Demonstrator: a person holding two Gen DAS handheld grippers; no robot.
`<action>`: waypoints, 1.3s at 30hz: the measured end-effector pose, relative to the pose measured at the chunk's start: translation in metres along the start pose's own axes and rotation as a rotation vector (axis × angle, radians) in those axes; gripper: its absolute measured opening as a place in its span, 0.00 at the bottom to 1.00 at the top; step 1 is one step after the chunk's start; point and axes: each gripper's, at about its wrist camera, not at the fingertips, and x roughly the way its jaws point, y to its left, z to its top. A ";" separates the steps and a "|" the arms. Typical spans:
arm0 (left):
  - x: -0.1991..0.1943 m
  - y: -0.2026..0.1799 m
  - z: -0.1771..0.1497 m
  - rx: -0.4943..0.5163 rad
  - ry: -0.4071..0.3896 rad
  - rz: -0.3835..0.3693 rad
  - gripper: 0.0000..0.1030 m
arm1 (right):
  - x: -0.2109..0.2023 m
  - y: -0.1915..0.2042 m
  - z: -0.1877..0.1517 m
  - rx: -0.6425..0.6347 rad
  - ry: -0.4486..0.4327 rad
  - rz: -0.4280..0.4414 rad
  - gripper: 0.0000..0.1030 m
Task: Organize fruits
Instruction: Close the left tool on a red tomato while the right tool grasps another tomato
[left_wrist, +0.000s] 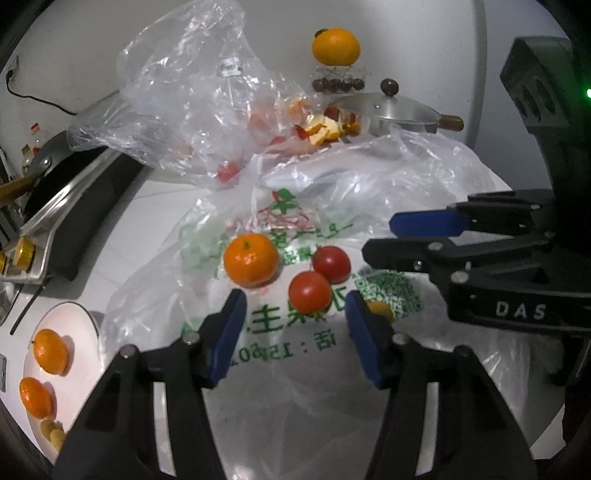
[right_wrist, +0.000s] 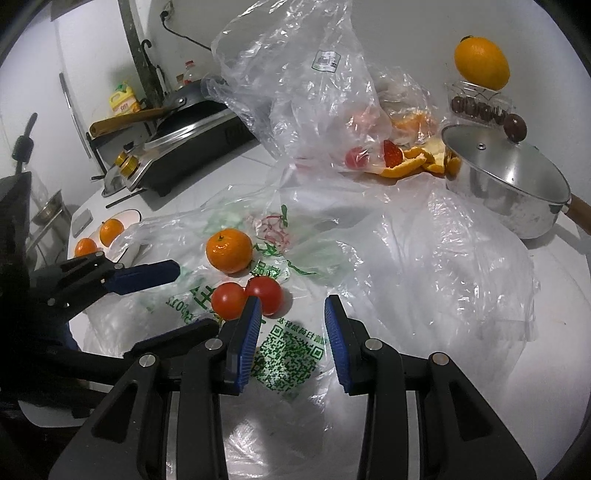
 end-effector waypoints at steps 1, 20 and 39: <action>0.002 0.000 0.000 -0.001 0.003 -0.003 0.55 | 0.000 0.000 0.000 0.001 0.001 0.001 0.37; 0.015 0.003 0.004 -0.004 0.020 -0.057 0.28 | 0.007 -0.002 0.001 0.001 0.013 0.019 0.37; -0.014 0.035 -0.006 -0.057 -0.021 -0.026 0.28 | 0.027 0.027 0.007 -0.060 0.051 0.035 0.37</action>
